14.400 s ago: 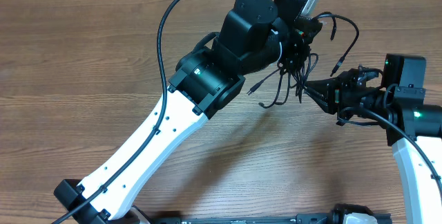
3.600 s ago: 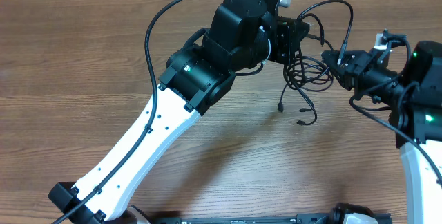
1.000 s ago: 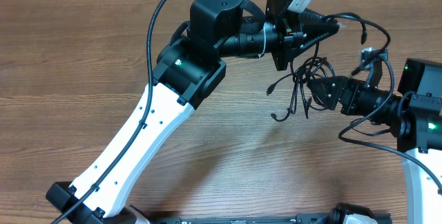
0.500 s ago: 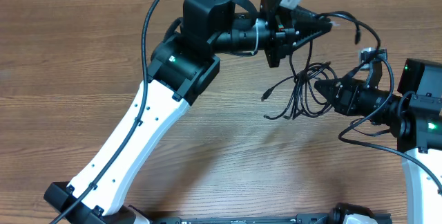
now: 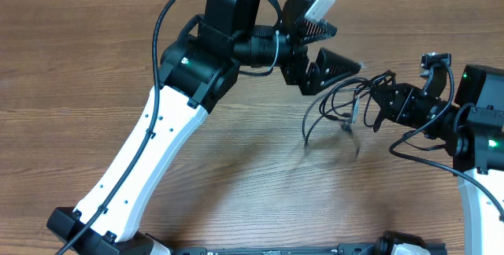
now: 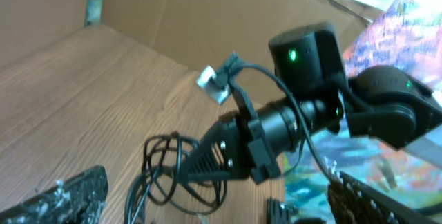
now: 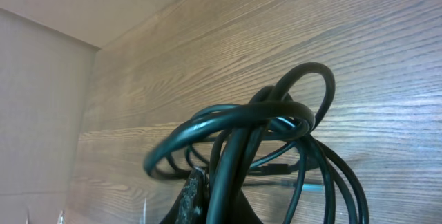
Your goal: Untangle cables
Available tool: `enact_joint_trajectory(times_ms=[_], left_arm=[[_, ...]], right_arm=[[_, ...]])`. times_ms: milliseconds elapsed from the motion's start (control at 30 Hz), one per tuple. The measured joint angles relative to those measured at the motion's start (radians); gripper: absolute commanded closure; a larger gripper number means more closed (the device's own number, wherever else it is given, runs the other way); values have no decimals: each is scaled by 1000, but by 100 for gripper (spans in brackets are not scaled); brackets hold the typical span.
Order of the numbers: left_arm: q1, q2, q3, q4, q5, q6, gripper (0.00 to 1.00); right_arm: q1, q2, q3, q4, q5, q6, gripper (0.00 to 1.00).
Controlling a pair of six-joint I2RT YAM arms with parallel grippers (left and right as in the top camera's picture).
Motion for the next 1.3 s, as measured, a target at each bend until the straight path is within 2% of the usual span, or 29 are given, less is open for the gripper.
enact_joint_trajectory(times_ms=[67, 267, 433, 900, 1200, 1300], left_arm=[[0, 0, 0, -19, 1, 38, 5], [0, 0, 0, -28, 1, 92, 4], [0, 0, 0, -68, 4, 129, 8], [29, 0, 0, -270, 9, 325, 17], [130, 0, 0, -363, 45, 475, 17], [143, 0, 0, -373, 81, 532, 12]], right_arm=[[0, 0, 0, 2, 1, 3, 96], [0, 0, 0, 9, 0, 7, 96], [0, 0, 0, 26, -59, -27, 96], [0, 0, 0, -15, -370, -359, 96], [0, 0, 0, -8, -577, -500, 96], [0, 0, 0, 9, -654, -531, 96]])
